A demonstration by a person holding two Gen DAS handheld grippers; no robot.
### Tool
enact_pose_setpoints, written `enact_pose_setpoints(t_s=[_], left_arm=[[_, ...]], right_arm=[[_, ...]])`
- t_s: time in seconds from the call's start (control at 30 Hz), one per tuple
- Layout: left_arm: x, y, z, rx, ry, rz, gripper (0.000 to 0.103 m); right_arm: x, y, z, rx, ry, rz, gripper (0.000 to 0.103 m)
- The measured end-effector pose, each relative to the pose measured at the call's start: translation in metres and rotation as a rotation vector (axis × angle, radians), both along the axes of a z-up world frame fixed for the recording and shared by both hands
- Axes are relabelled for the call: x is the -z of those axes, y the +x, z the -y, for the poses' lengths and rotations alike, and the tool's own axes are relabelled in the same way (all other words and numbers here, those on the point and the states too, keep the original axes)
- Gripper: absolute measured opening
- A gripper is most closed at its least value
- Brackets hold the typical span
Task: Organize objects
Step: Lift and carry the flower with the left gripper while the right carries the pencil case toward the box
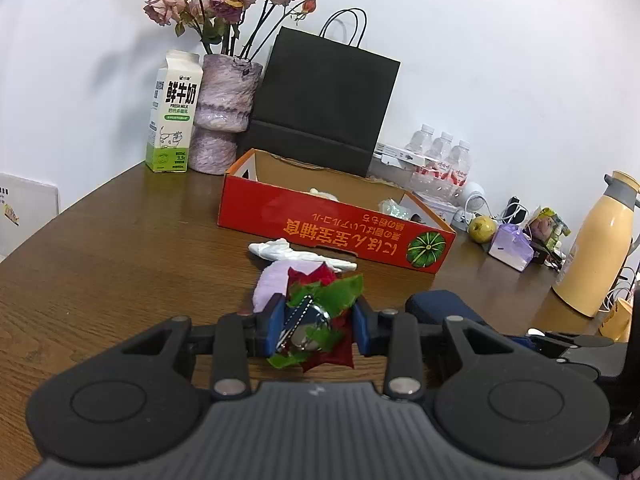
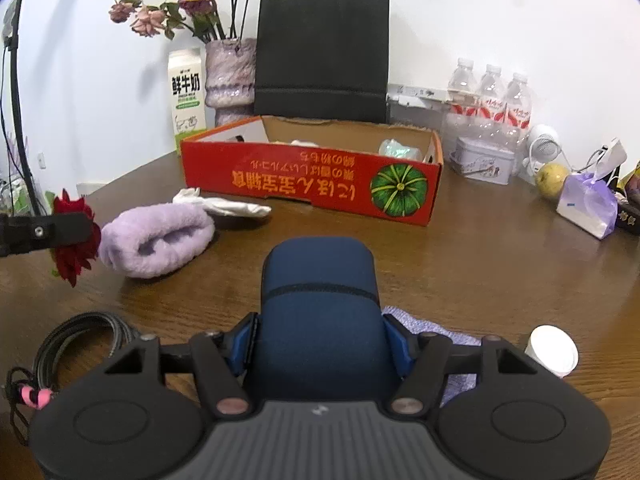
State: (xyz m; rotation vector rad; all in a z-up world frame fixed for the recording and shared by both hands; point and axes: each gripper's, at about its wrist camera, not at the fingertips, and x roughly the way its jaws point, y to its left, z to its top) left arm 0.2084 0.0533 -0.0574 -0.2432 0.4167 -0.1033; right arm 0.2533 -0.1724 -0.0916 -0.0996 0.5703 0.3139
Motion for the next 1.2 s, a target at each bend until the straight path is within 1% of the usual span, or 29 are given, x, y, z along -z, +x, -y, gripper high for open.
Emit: enact_pose_setpoints(t_s=[0.17,0.43,0.53,0.8,1.2], left_arm=[[0.000,0.001,0.000,-0.001,0.003,0.000,0.036],[0.000,0.001,0.002,-0.038,0.017,0.006,0.036],[-0.001,-0.001,0.002,-0.054,0.020,0.011,0.036],[-0.007,-0.007,0.006,-0.079,0.030,0.027,0.036],[-0.027,-0.007,0.018,-0.057,0.040,0.049,0.036]], right_arm=[[-0.004,-0.007,0.001,0.009,0.001,0.047,0.063],[-0.012,-0.027,-0.003,0.025,-0.028,0.180,0.063],[-0.014,-0.034,-0.004,0.024,-0.027,0.216,0.063],[-0.022,-0.044,-0.004,0.013,0.024,0.240,0.063],[-0.043,-0.047,-0.011,-0.012,0.058,0.265,0.063]])
